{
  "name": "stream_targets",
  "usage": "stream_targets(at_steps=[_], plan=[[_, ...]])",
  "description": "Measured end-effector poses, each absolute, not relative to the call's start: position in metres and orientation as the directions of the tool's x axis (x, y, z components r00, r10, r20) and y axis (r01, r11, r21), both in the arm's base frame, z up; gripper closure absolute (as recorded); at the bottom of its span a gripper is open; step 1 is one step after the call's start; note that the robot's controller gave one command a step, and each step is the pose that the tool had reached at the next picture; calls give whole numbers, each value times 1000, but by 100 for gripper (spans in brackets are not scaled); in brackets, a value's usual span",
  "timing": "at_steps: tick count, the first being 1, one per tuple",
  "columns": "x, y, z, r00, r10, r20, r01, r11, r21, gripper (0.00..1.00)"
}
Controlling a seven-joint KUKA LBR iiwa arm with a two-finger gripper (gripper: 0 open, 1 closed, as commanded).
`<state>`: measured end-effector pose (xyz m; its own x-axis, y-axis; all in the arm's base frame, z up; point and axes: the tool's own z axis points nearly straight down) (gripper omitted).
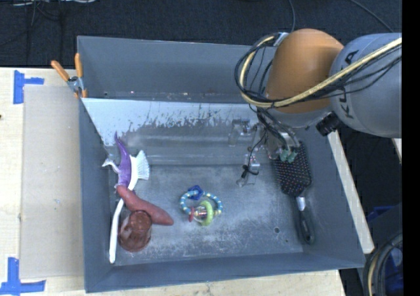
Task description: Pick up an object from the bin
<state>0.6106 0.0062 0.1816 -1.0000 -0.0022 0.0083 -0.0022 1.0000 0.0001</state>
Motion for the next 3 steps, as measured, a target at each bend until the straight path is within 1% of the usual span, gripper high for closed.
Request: stream_targets(at_steps=[1,2,3], plan=[[612,6,186,-1000,-2,1,-2,1000,0,0],[580,37,135,-1000,-4,0,-4,1000,0,0],[555,31,88,-998,60,5,60,998,1,0]])
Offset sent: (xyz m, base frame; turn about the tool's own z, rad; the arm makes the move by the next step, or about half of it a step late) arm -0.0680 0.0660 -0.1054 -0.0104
